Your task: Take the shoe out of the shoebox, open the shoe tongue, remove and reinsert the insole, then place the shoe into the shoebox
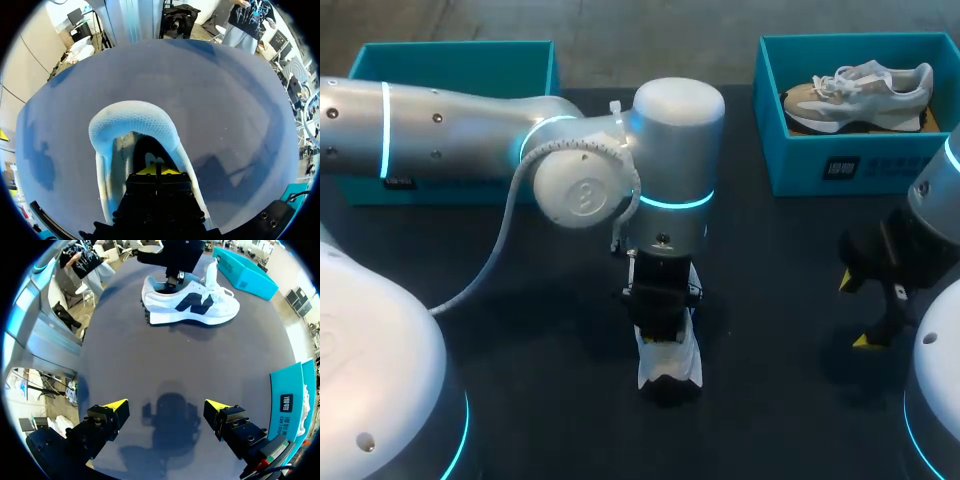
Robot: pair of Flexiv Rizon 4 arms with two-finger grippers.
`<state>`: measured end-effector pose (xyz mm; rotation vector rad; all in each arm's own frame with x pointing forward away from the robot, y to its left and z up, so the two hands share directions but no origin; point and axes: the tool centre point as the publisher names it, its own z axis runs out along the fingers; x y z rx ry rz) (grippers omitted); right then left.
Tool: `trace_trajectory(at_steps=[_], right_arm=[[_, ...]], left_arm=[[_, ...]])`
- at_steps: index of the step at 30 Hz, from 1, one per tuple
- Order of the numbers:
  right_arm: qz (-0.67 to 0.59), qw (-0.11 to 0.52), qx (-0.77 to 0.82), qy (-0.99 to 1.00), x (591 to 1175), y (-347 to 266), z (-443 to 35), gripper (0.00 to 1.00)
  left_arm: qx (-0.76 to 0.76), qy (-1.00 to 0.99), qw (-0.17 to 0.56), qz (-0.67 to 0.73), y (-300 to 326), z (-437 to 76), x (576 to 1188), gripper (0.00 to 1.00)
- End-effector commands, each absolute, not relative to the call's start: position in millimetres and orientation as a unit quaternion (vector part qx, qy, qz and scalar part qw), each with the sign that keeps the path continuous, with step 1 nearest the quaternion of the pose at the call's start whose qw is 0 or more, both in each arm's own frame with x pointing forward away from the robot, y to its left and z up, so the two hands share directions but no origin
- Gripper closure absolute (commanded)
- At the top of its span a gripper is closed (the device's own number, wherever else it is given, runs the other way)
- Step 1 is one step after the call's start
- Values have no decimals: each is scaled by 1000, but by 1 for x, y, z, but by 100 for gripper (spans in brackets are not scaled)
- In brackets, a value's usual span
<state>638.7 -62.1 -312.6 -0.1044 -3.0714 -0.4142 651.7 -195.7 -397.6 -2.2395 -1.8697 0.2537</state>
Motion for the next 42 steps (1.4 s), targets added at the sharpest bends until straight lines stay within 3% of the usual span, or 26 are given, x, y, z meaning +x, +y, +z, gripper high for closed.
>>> trace_trajectory(at_steps=[1,13,21,37,42], right_arm=[[-133,19,-34,-990,637,-62,-313,0],[-133,19,-34,-990,637,-62,-313,0],[-133,19,-34,-990,637,-62,-313,0],[-133,19,-34,-990,637,-62,-313,0],[-133,19,-34,-990,637,-62,-313,0]], left_arm=[[-755,-643,93,91,-195,-407,650,100],[-736,-671,29,89,-205,-377,670,100],[-752,-649,47,105,-205,-352,666,100],[-759,-637,103,87,-210,-405,641,100],[-752,-648,89,77,-207,-411,642,100]])
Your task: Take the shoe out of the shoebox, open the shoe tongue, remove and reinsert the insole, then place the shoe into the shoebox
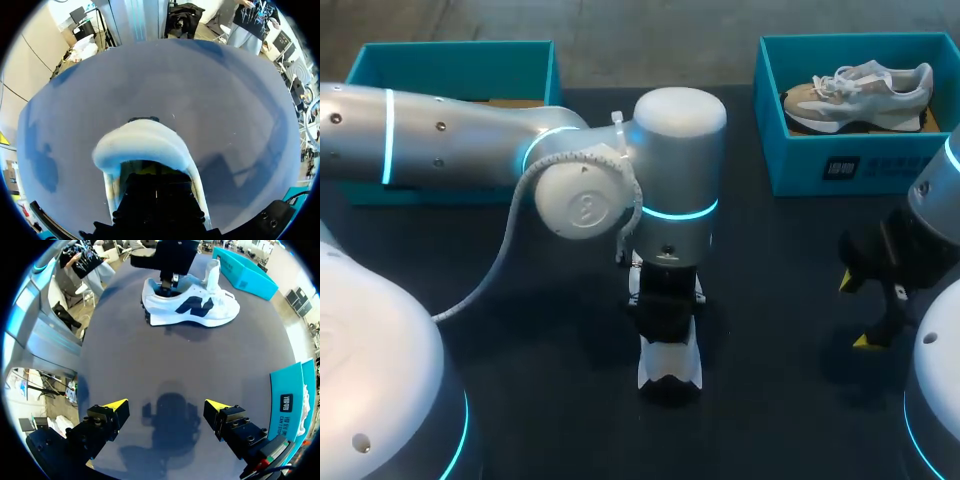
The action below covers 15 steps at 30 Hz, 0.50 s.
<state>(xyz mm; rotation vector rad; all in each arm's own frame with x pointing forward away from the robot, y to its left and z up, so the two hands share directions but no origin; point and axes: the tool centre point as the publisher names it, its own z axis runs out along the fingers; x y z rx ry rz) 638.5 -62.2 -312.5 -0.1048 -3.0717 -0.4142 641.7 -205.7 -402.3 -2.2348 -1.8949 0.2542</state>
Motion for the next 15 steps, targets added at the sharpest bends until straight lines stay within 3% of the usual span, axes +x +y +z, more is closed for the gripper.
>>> trace_trajectory(at_steps=[1,15], right_arm=[[-133,19,-34,-990,637,-62,-313,0],[-133,19,-34,-990,637,-62,-313,0]], left_arm=[[-749,-652,86,77,-206,-412,644,100],[-742,-662,43,99,-208,-370,655,100]])
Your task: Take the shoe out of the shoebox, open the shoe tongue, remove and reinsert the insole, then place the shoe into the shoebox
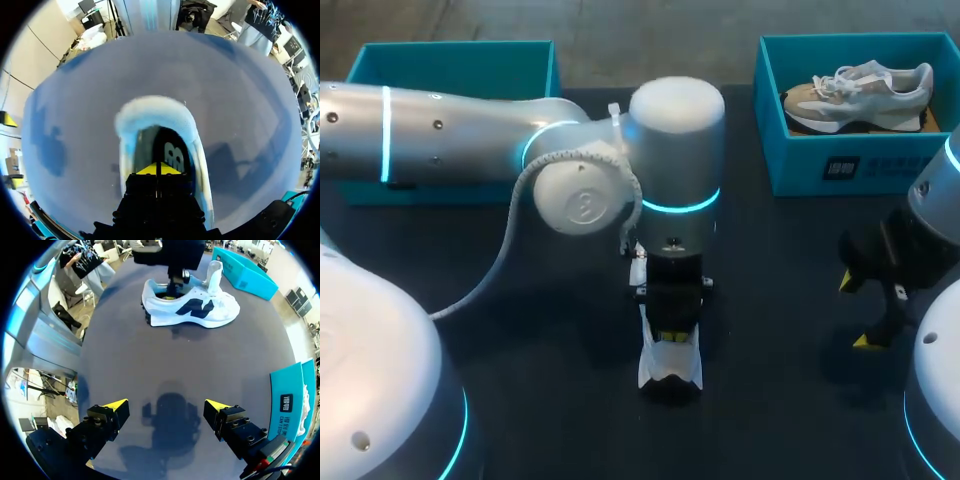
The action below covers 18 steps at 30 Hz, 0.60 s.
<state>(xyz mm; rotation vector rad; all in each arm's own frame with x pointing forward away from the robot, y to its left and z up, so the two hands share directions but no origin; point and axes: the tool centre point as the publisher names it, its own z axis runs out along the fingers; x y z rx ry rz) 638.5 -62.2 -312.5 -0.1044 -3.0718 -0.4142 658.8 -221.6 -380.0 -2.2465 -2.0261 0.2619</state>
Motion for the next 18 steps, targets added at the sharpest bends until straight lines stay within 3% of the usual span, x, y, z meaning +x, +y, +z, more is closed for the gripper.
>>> trace_trajectory(at_steps=[1,9,18], right_arm=[[-133,19,-34,-990,637,-62,-313,0],[-133,19,-34,-990,637,-62,-313,0],[-133,19,-34,-990,637,-62,-313,0]], left_arm=[[-744,-659,49,104,-209,-371,653,100],[-763,-633,113,60,-214,-399,641,100],[-747,-654,98,61,-212,-422,645,100]])
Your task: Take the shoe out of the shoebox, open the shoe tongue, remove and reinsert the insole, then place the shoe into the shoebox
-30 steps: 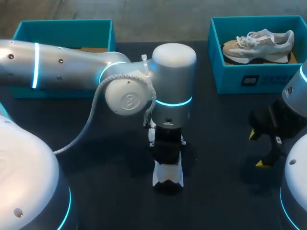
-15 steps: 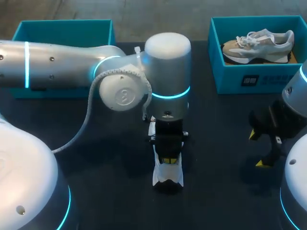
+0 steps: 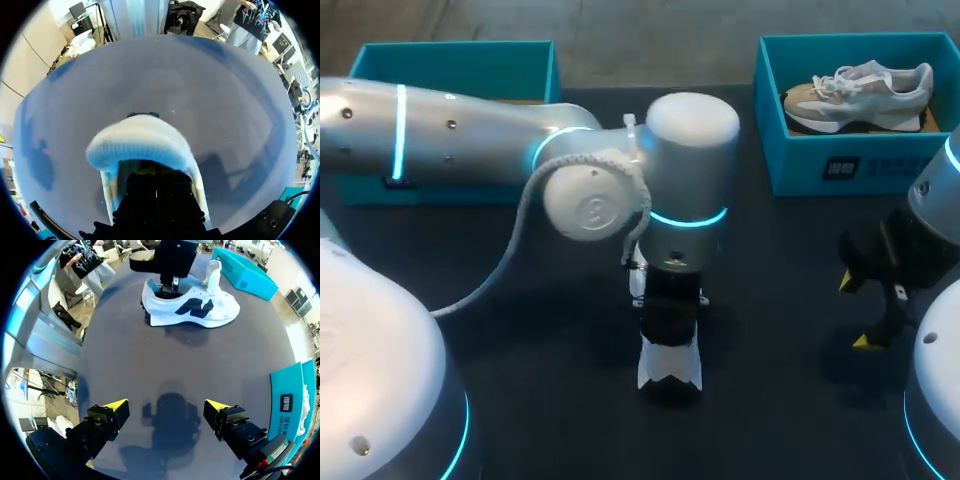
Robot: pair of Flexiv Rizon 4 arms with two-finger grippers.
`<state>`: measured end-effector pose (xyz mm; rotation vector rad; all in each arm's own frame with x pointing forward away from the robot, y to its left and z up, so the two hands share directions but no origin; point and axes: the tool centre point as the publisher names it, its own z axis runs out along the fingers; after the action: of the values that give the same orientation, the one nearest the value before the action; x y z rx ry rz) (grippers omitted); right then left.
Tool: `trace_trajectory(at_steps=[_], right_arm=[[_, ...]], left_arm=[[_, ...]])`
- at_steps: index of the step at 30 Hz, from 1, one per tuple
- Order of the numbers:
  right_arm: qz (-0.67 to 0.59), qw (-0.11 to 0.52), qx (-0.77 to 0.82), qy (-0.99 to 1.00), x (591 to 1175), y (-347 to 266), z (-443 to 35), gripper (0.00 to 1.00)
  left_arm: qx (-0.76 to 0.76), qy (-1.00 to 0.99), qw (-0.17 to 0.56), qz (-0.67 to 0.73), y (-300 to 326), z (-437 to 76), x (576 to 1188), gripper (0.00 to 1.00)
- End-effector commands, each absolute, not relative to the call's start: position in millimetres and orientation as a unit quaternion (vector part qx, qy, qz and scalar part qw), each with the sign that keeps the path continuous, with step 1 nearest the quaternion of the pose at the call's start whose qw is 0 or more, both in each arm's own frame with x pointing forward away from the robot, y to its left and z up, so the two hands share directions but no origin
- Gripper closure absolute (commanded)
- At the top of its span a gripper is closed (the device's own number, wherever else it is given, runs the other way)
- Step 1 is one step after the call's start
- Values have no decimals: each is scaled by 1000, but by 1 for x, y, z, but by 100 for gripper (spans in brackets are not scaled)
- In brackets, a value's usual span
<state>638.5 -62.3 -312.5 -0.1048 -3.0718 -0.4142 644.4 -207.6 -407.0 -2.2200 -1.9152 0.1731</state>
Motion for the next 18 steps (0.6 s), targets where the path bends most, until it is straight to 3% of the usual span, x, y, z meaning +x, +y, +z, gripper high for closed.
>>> trace_trajectory(at_steps=[1,13,18], right_arm=[[-133,19,-34,-990,637,-62,-313,0],[-133,19,-34,-990,637,-62,-313,0],[-133,19,-34,-990,637,-62,-313,0]], left_arm=[[-745,-657,93,62,-212,-423,646,100],[-729,-680,7,78,-210,-378,662,100],[-724,-685,-4,79,-215,-382,669,100]])
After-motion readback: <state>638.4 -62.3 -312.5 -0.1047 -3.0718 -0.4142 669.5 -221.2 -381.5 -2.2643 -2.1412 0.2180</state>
